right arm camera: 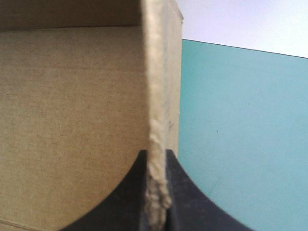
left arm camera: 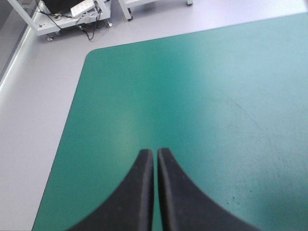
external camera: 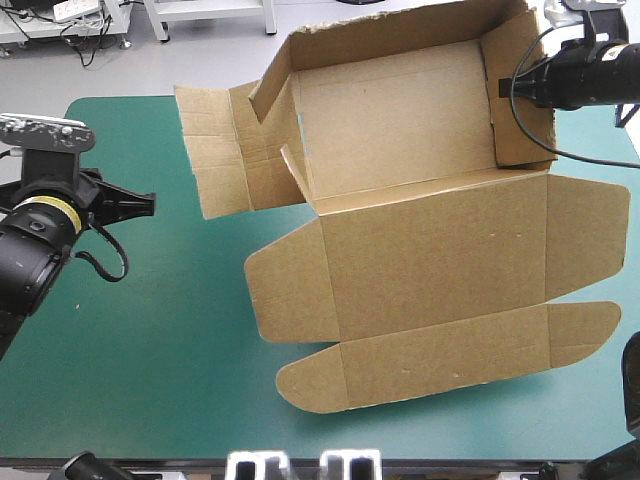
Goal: Fold the box
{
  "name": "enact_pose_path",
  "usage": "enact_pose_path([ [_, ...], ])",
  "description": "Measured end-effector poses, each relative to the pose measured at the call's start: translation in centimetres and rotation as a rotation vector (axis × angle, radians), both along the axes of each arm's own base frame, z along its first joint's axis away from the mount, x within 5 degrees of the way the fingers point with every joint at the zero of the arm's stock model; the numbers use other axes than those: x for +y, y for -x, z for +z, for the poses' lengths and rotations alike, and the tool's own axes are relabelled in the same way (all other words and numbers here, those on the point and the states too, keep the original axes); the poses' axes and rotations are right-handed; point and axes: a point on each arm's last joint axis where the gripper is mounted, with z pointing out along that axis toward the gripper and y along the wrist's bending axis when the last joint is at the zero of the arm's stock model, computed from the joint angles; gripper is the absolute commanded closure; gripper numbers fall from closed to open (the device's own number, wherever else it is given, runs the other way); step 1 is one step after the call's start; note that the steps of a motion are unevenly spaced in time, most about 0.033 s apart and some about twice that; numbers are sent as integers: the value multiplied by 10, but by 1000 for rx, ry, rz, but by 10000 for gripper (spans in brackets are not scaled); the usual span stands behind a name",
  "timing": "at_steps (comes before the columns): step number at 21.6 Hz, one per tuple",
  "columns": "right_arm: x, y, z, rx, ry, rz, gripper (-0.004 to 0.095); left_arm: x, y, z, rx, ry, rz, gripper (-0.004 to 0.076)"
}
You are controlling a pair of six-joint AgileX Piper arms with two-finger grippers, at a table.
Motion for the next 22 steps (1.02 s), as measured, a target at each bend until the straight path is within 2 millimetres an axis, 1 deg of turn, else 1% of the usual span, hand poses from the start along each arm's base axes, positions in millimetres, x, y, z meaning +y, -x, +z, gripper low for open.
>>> enact_pose_path([
  [3, -3, 0, 0, -1, -7, -6, 932, 14, 0, 4, -44, 75, 43, 710],
  [5, -3, 0, 1, -5, -5, 2, 932, 17, -5, 2, -24, 162, 10, 710],
  [8, -3, 0, 1, -6, -4, 3, 932, 20, -32, -18, 115, 257, -98, 710],
  [10, -2, 0, 1, -8, -14, 9, 932, 29, -55, -34, 186, 296, -118, 710],
  [12, 0, 1, 2, -11, -37, 23, 932, 48, -76, -50, 234, 365, -96, 710],
  [13, 2, 1, 3, -13, -53, 32, 932, 60, -90, -61, 257, 449, -97, 710],
  [15, 3, 1, 4, -15, -70, 42, 932, 75, -106, -74, 262, 585, -131, 710],
  [17, 4, 1, 4, -16, -76, 46, 932, 81, -118, -86, 266, 691, -186, 710],
  [19, 4, 1, 4, -16, -79, 47, 932, 82, -129, -96, 281, 774, -236, 710],
  [22, 5, 2, 5, -17, -95, 55, 932, 76, -149, -114, 309, 973, -364, 710],
])
